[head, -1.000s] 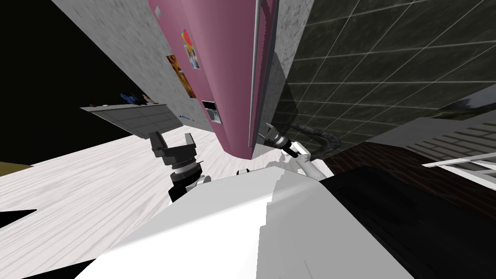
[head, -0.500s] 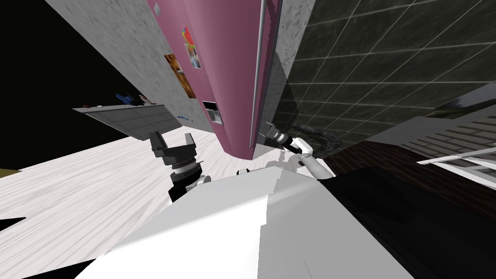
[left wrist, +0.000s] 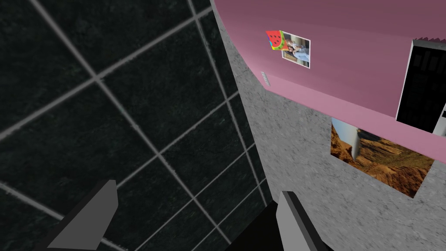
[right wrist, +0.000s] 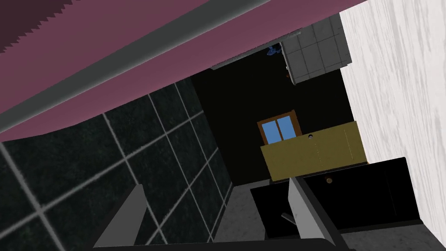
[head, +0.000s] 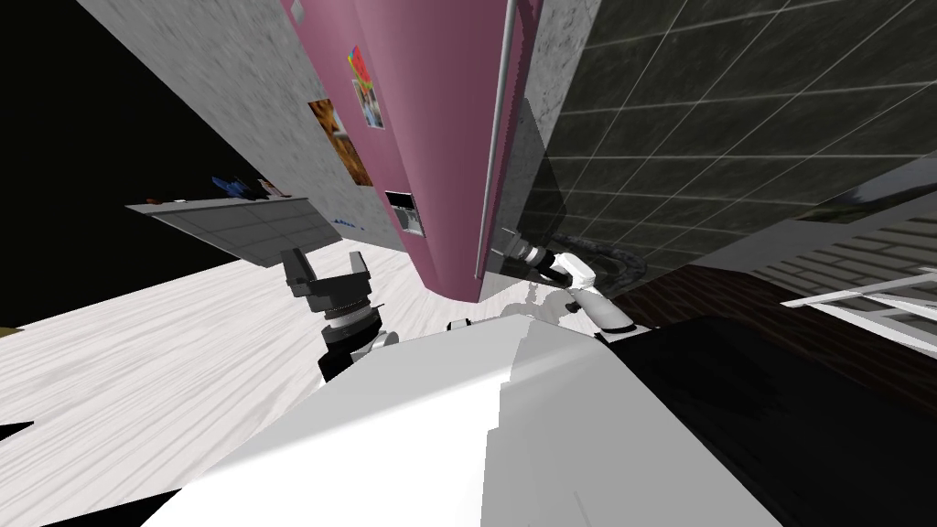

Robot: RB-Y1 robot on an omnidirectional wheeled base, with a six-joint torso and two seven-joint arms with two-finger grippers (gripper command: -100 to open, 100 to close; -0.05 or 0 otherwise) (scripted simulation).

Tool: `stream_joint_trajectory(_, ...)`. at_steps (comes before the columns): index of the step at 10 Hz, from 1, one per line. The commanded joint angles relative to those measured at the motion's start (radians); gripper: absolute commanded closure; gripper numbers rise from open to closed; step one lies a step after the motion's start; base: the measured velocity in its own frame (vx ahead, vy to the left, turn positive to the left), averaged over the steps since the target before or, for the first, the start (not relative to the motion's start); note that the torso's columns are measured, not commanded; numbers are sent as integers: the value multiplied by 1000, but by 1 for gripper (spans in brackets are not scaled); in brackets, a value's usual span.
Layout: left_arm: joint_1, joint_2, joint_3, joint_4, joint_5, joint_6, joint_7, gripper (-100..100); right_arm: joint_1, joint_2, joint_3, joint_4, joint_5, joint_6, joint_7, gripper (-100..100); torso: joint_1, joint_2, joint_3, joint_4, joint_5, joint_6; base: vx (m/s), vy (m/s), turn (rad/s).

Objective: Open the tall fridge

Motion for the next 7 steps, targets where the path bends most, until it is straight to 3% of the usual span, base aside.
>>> stream_joint_trajectory(1, 0, 0, 0, 0, 0, 0, 0, 0, -28, -36, -4, 29, 27, -3, 66, -100, 0, 0, 0, 0, 0, 0, 28, 59, -12)
stream_joint_trajectory(4, 0, 0, 0, 0, 0, 0, 0, 0, -78, -94, -9, 83, 69, -7, 152, -100, 0, 0, 0, 0, 0, 0, 38, 63, -12)
stream_joint_trajectory(7, 0, 0, 0, 0, 0, 0, 0, 0, -102, -121, -11, 109, 88, -9, 206, -100, 0, 0, 0, 0, 0, 0, 30, 54, -8)
